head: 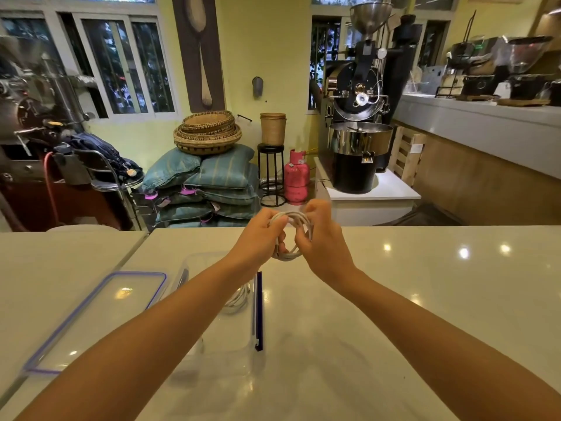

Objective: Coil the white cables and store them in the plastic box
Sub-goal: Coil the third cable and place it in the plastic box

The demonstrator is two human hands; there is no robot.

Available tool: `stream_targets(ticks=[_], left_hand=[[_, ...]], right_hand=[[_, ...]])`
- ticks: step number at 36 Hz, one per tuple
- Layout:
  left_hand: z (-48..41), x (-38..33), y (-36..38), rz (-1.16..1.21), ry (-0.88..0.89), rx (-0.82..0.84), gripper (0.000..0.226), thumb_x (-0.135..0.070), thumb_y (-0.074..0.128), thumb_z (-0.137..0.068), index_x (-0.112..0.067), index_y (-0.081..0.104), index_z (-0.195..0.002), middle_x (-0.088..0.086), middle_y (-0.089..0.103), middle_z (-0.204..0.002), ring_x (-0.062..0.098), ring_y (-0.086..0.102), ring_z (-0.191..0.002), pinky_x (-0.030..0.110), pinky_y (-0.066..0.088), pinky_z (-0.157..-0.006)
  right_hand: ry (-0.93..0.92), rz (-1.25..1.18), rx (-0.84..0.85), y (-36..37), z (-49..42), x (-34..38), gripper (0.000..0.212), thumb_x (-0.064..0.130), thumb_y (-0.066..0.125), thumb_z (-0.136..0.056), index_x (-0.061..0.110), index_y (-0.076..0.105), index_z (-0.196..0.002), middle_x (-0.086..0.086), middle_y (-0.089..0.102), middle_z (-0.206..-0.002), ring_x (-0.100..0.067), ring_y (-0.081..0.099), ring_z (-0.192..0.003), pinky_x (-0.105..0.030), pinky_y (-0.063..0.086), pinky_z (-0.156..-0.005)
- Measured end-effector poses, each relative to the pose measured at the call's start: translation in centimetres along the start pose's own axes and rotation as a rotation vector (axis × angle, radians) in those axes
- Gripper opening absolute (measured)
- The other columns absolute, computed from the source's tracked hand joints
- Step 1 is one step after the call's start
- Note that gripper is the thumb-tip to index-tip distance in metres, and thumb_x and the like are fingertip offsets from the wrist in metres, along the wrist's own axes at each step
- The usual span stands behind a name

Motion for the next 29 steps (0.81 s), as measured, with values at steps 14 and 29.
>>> stream_targets(ticks=[14,29], left_hand=[[1.3,4.1,-3.4,-0.182,-0.127,0.020,0.026,-0.019,0.037,-0.094,-0.009,0.057,-0.080,0.002,0.052,-0.059,0.009,0.049,-0.047,0.019,0.042,-0.046],[3.6,6.9,-10.2,-0.878,-0.123,-0.067,0.027,-0.030,0.059,-0.083,-0.013,0.058,-0.105,0.011,0.065,-0.093,0.019,0.055,-0.074,0.029,0.043,-0.066]], right_hand=[[0.060,-0.028,0.242,5.8,-0.2,0.1,0.022,0.023,0.064,-0.080,0.003,0.059,-0.088,-0.011,0.064,-0.082,-0.015,0.051,-0.069,-0.030,0.043,-0.062],[-0.221,0.332,0.613,14.0,1.4,4.4,0.023,0.030,0.054,-0.086,0.014,0.060,-0.101,-0.011,0.068,-0.098,-0.026,0.058,-0.088,-0.032,0.041,-0.067]])
Point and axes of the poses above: each hand's wrist, its own z-axis away from the middle knuckle, its own y-axis out of the palm, x = y × z, the point moved 10 cm from there along -z, towards the middle knuckle
